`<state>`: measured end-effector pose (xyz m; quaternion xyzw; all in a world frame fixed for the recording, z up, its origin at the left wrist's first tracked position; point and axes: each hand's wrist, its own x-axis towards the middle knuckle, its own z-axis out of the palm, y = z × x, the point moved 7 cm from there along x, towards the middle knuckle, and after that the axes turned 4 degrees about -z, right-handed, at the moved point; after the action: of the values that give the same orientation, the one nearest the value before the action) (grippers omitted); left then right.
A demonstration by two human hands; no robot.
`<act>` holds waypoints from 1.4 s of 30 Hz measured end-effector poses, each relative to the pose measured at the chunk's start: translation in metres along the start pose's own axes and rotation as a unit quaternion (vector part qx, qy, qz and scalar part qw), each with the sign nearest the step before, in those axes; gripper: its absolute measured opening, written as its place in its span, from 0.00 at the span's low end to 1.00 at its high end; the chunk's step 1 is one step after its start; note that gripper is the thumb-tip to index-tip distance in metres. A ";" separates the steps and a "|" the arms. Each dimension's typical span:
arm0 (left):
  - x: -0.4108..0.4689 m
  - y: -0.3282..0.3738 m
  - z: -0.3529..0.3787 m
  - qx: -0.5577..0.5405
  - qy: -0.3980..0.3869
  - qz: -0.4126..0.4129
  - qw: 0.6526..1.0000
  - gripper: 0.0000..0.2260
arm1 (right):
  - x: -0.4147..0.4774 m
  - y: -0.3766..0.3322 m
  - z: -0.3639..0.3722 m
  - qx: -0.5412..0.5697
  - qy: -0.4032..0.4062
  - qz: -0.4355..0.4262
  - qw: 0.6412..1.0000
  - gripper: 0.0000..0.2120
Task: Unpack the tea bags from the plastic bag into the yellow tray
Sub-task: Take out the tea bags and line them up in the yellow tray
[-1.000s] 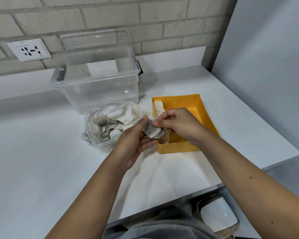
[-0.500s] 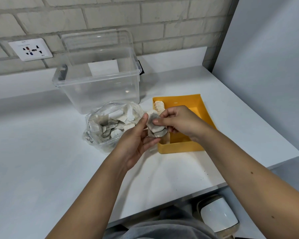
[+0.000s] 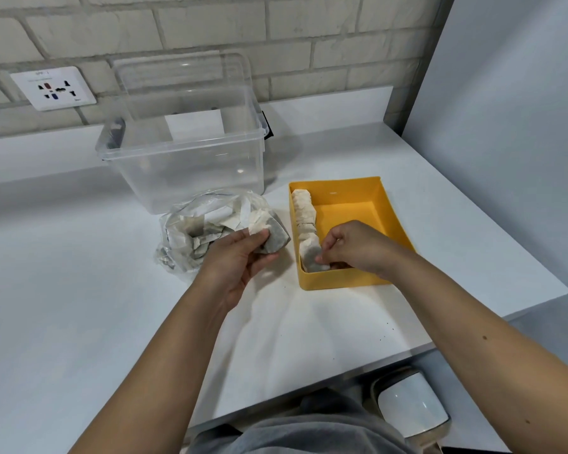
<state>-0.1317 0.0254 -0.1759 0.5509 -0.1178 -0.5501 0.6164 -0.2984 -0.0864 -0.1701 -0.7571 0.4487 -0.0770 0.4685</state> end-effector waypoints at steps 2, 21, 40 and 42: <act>-0.002 -0.005 0.003 0.023 0.003 0.001 1.000 0.04 | 0.003 0.000 0.001 -0.053 0.015 0.002 0.998 0.09; -0.014 -0.029 0.016 0.103 0.022 -0.001 0.994 0.08 | 0.007 -0.002 0.013 -0.169 -0.035 0.037 0.984 0.13; -0.021 -0.025 0.039 -0.029 -0.091 -0.053 0.994 0.12 | -0.014 -0.041 -0.009 0.208 0.042 -0.117 0.970 0.04; -0.020 -0.027 0.038 -0.036 -0.091 -0.059 0.994 0.13 | -0.014 -0.039 -0.010 0.243 0.039 -0.102 0.964 0.04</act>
<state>-0.1820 0.0265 -0.1745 0.4824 -0.1210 -0.6369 0.5890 -0.2885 -0.0762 -0.1299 -0.6585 0.3550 -0.2606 0.6102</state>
